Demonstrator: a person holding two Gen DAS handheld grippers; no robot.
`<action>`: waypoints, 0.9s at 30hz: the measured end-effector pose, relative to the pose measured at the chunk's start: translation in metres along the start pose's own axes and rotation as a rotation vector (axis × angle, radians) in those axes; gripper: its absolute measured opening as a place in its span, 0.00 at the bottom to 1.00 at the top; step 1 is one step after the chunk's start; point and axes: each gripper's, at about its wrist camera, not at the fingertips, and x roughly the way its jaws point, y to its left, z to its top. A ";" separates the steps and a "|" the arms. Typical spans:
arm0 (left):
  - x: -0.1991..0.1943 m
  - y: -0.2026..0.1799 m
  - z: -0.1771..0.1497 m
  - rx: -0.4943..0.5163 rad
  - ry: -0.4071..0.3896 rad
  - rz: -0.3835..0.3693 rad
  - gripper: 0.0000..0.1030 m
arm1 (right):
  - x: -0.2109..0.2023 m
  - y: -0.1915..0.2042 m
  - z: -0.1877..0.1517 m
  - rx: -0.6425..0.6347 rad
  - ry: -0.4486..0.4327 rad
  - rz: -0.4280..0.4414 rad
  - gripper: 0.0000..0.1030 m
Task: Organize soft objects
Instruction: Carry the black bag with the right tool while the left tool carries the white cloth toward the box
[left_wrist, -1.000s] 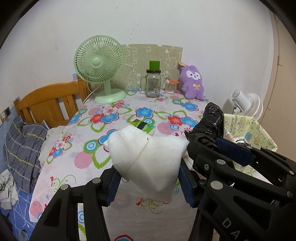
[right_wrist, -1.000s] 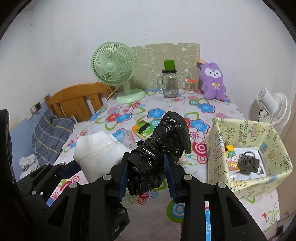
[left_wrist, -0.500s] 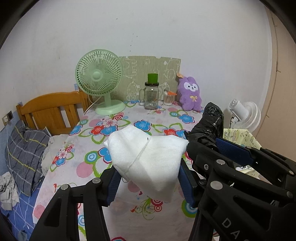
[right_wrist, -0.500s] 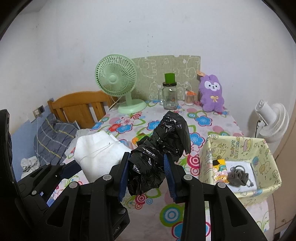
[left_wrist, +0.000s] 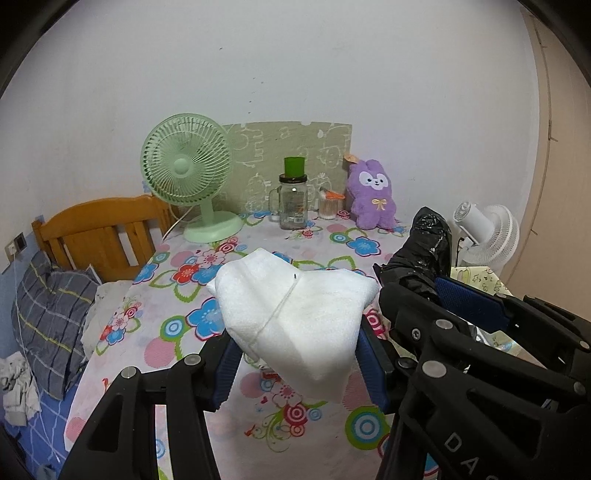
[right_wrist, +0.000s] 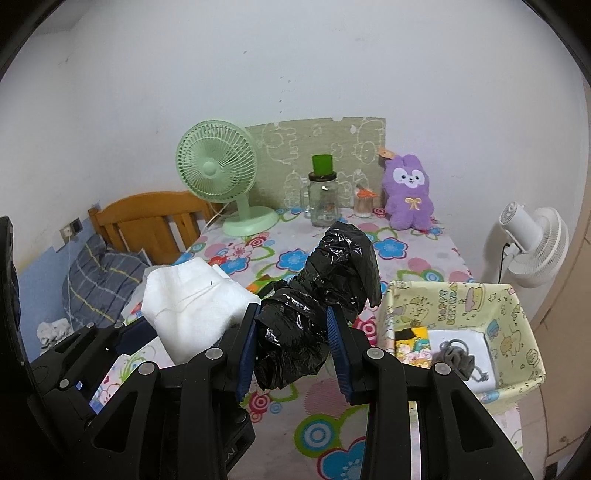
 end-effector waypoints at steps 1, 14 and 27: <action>0.000 -0.002 0.001 0.002 -0.003 -0.003 0.57 | -0.001 -0.001 0.000 0.001 -0.003 -0.003 0.38; 0.008 -0.036 0.011 0.028 -0.013 -0.045 0.57 | -0.010 -0.035 0.006 0.024 -0.021 -0.050 0.38; 0.019 -0.072 0.018 0.054 -0.010 -0.097 0.57 | -0.013 -0.073 0.008 0.052 -0.026 -0.099 0.38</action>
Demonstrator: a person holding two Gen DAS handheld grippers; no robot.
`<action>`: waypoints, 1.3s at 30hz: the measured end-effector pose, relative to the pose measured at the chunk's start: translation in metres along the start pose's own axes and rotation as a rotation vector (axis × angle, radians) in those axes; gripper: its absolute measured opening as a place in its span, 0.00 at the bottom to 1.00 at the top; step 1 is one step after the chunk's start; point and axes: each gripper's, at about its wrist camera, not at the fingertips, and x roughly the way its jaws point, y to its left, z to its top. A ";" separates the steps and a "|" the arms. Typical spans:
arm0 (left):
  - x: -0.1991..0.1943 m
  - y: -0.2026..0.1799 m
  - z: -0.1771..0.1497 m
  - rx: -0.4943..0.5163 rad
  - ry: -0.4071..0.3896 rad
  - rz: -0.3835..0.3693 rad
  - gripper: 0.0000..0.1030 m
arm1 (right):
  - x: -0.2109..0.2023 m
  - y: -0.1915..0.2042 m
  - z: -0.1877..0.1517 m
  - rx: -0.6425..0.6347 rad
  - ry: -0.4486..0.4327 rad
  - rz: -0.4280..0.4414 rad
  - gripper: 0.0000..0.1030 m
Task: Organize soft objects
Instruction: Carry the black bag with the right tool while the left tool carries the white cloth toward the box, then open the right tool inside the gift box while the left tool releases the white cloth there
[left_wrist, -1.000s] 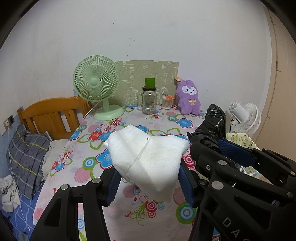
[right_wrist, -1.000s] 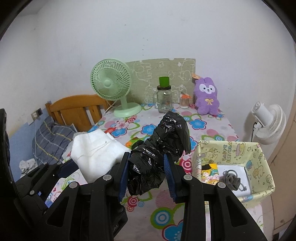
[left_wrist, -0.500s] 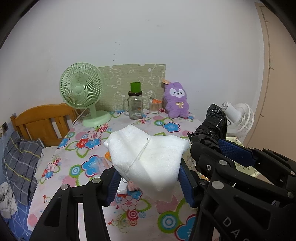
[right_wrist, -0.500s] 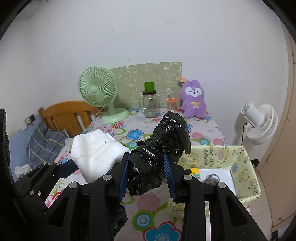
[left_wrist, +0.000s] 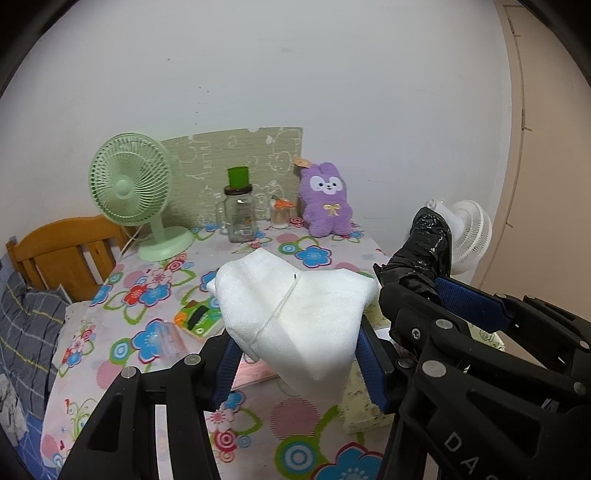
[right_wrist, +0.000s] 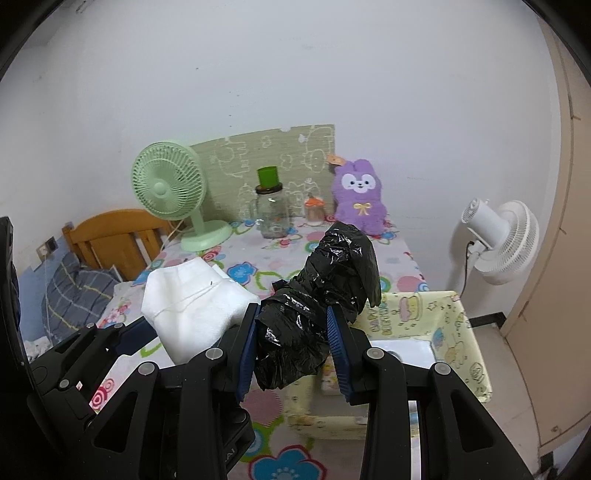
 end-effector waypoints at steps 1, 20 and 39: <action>0.002 -0.003 0.001 0.003 0.000 -0.007 0.57 | 0.000 -0.003 0.000 0.002 0.000 -0.005 0.38; 0.040 -0.050 0.007 0.040 0.039 -0.087 0.58 | 0.013 -0.057 -0.003 0.049 0.018 -0.084 0.38; 0.103 -0.074 -0.001 0.072 0.182 -0.121 0.70 | 0.066 -0.100 -0.015 0.096 0.126 -0.110 0.40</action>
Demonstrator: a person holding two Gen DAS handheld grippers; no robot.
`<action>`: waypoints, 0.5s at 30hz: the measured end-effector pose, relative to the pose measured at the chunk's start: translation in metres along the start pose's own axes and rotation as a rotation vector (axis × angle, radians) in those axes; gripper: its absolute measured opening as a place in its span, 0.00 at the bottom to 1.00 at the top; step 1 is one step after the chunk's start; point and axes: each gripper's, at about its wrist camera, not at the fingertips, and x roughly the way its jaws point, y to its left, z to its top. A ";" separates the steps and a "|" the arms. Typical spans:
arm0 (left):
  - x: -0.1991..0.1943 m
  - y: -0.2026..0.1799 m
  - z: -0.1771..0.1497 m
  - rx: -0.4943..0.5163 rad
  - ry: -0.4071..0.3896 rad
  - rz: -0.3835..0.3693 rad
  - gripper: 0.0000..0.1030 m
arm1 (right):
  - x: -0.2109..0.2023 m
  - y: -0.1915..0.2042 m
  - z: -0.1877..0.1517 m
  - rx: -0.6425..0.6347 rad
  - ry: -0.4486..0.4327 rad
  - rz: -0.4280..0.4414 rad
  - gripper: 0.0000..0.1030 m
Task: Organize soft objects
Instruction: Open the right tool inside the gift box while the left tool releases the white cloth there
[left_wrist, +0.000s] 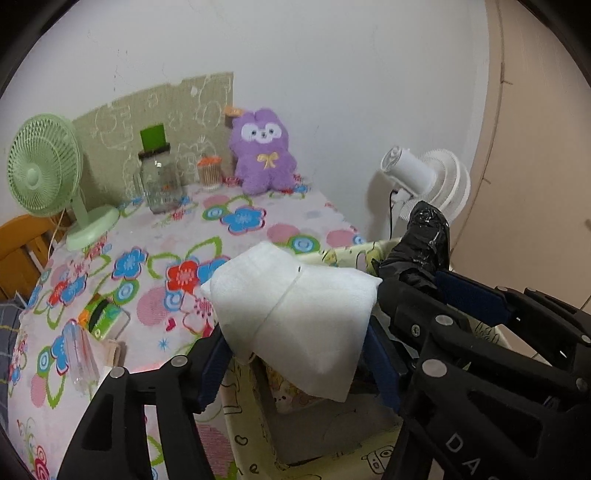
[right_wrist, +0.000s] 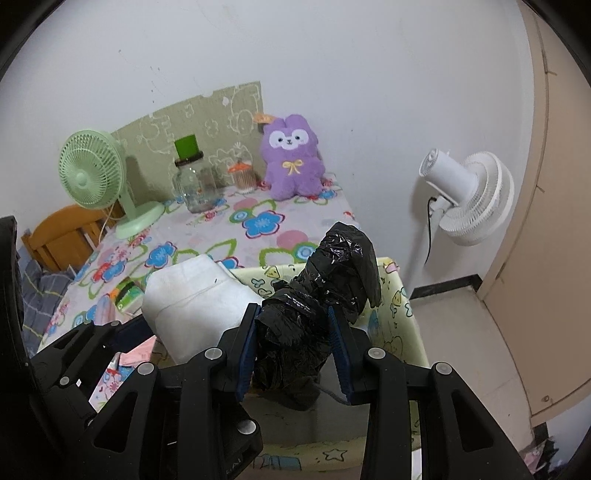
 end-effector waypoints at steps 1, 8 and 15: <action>0.002 0.000 0.000 -0.003 0.009 -0.010 0.73 | 0.002 0.000 0.000 0.002 0.005 0.002 0.42; 0.003 -0.005 -0.002 0.014 0.003 -0.050 0.90 | 0.009 -0.004 0.000 0.003 0.008 -0.017 0.67; -0.006 -0.004 -0.002 0.011 -0.022 -0.009 1.00 | 0.002 -0.002 0.002 -0.013 -0.010 -0.034 0.80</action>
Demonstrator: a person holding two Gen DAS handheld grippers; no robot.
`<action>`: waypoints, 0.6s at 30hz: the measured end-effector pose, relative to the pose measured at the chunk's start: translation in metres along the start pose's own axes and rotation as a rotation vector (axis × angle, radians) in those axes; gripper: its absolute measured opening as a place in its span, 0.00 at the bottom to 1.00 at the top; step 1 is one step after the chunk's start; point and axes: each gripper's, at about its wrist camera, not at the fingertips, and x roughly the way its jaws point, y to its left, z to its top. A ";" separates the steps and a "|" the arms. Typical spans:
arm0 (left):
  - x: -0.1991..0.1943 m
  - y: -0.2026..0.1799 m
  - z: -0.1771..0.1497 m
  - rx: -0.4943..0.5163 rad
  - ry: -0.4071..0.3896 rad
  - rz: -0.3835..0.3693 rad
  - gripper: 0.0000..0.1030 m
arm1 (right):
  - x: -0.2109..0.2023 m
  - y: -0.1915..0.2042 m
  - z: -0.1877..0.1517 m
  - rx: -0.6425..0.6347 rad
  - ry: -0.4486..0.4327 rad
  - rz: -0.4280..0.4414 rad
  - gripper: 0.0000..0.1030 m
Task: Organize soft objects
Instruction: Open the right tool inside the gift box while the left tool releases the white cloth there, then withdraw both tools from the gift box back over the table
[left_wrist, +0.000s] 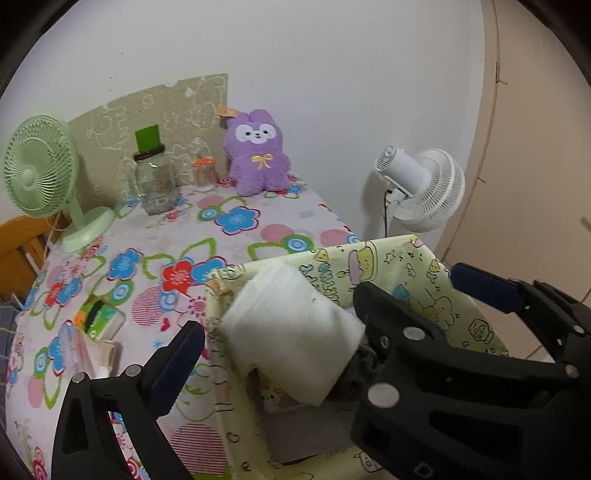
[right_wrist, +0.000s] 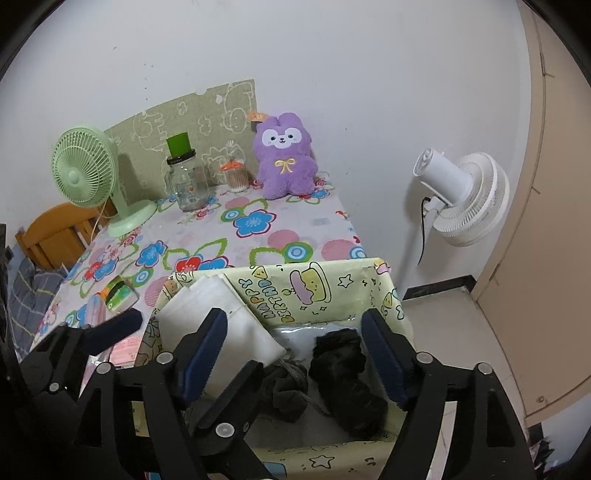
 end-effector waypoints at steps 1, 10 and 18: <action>-0.002 0.000 0.000 -0.001 -0.001 0.003 1.00 | -0.002 0.001 0.000 -0.002 -0.005 -0.005 0.83; -0.022 0.007 -0.002 0.005 -0.022 0.005 1.00 | -0.027 0.010 -0.001 -0.024 -0.053 -0.031 0.93; -0.046 0.014 -0.005 -0.005 -0.051 -0.006 1.00 | -0.047 0.025 0.001 -0.046 -0.089 -0.029 0.99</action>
